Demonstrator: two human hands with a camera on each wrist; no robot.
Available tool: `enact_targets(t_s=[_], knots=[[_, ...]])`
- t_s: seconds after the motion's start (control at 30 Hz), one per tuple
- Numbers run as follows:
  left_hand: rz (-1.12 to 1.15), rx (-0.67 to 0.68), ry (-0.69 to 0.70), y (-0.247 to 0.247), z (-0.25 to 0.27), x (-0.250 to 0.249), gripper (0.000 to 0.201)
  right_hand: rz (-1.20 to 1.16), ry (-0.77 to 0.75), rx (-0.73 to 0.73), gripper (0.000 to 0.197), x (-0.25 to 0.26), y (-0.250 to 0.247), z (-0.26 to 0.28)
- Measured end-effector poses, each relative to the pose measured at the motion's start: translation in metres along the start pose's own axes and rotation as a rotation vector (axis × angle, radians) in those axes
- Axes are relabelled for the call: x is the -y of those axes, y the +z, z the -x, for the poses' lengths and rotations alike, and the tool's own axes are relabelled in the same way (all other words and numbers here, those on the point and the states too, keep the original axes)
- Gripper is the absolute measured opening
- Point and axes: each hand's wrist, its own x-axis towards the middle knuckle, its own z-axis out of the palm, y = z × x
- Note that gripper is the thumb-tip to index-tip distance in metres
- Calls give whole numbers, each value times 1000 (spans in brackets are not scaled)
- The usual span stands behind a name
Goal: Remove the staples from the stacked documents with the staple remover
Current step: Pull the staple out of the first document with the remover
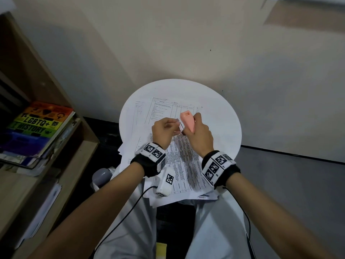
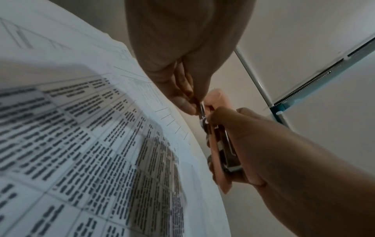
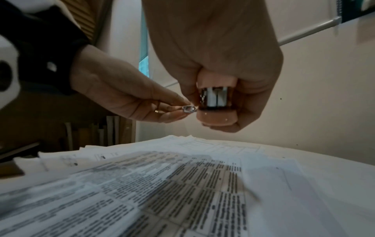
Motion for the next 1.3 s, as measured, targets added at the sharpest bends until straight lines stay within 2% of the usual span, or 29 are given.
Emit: enact_targets(t_s=[0.2, 0.33, 0.43, 0.57, 0.7, 0.8, 0.87, 0.93, 1.07, 1.2, 1.3], knots=[[-27, -52, -2, -29, 0, -7, 13, 91, -112, 43, 29, 16, 8, 17], [-148, -85, 34, -79, -5, -14, 9, 21, -111, 108, 31, 18, 18, 18], [-289, -181, 30, -144, -2, -6, 15, -75, -47, 182, 28, 16, 31, 14], [-522, -290, -95, -232, 23, 34, 13, -223, 121, 234, 29, 11, 52, 8], [-622, -285, -231, -284, 42, 101, 16, -265, 243, 245, 28, -1, 62, -3], [-676, -267, -306, -301, 38, 147, 6, -264, 264, 246, 25, -7, 64, -10], [-703, -249, -343, -305, 31, 170, 14, -265, 257, 233, 26, -8, 67, -11], [-709, -240, -388, -307, 23, 186, 8, -273, 257, 229, 26, -8, 69, -11], [-745, -222, -435, -311, 9, 201, 22, -312, 271, 206, 24, -10, 71, -13], [-735, -246, -432, -315, 9, 206, 15, -307, 269, 215, 23, -12, 70, -14], [-656, -265, -391, -310, 10, 190, 14, -301, 271, 226, 23, -11, 70, -12]])
